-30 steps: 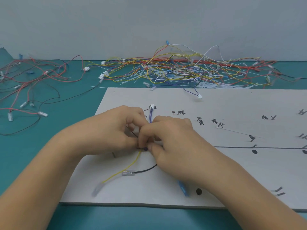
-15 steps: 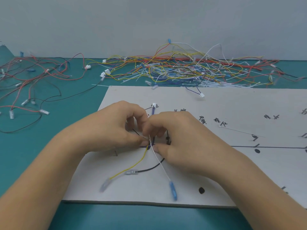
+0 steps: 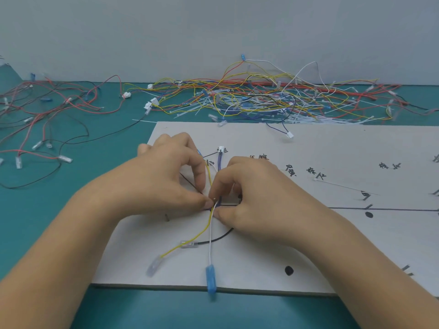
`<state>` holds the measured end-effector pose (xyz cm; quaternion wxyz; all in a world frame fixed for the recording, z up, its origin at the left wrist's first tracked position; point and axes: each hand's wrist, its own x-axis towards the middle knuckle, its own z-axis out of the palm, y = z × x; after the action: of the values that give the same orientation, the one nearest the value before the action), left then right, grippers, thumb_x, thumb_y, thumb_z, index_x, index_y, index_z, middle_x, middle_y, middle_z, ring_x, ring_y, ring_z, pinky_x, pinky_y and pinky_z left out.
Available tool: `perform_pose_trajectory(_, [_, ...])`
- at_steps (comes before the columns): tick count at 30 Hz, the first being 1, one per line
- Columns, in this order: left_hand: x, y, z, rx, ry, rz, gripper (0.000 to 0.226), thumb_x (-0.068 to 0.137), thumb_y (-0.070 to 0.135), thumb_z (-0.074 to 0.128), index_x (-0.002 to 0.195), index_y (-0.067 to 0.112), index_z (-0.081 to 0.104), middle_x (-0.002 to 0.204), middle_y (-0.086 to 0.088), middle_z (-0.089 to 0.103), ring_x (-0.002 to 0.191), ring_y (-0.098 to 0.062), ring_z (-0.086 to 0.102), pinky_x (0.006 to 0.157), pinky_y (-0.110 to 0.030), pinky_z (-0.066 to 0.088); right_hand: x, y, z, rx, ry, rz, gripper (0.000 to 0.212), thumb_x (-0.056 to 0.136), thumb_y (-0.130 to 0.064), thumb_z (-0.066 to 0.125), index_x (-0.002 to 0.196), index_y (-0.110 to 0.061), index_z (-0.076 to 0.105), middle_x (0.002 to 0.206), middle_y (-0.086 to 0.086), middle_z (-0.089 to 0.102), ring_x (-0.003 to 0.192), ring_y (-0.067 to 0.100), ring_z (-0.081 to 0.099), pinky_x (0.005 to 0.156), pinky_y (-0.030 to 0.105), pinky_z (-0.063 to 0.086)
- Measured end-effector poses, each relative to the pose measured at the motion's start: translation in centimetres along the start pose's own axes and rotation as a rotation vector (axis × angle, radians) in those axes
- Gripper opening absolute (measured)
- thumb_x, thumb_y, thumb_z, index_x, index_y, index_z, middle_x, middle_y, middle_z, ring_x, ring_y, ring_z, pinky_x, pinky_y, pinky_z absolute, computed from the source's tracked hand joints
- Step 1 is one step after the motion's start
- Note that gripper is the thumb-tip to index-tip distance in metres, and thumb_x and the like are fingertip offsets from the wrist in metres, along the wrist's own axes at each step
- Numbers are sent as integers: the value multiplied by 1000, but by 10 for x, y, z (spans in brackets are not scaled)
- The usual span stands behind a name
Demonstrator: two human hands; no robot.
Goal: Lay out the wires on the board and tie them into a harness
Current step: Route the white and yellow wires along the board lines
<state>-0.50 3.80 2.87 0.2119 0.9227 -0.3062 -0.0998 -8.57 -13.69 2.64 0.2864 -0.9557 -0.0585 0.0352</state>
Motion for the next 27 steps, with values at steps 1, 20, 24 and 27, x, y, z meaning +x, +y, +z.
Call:
perform_pose_trajectory(1, [-1, 2, -3, 28, 25, -16, 41, 53, 69, 80, 81, 40, 69, 103, 22, 48, 108, 5, 37, 84, -25, 32, 1, 0, 0, 4, -5, 16, 12, 79, -26, 75, 90, -31, 74, 82, -13, 58, 86, 7, 55, 84, 33, 41])
perform_pose_trajectory(20, [-67, 22, -10, 225, -75, -114, 34, 70, 77, 47, 99, 61, 54, 99, 31, 57, 94, -5, 50, 84, -32, 43, 2, 6, 2, -1, 7, -67, 13, 88, -25, 74, 99, -31, 72, 98, -11, 58, 88, 8, 53, 95, 41, 45])
perform_pose_trajectory(24, [-64, 35, -18, -202, 103, 0, 29, 77, 62, 58, 89, 38, 69, 63, 11, 66, 56, -10, 59, 56, -27, 50, 2, 6, 2, -4, -48, -134, 15, 89, -23, 72, 97, -36, 72, 96, -9, 54, 86, 3, 52, 90, 40, 46])
perform_pose_trajectory(27, [-57, 51, -9, -397, 123, 23, 24, 79, 52, 65, 87, 31, 73, 62, 0, 67, 55, -23, 58, 51, -30, 48, 2, 5, 0, 10, -52, -157, 23, 85, -23, 69, 69, -37, 59, 87, -7, 56, 83, 9, 55, 78, 38, 44])
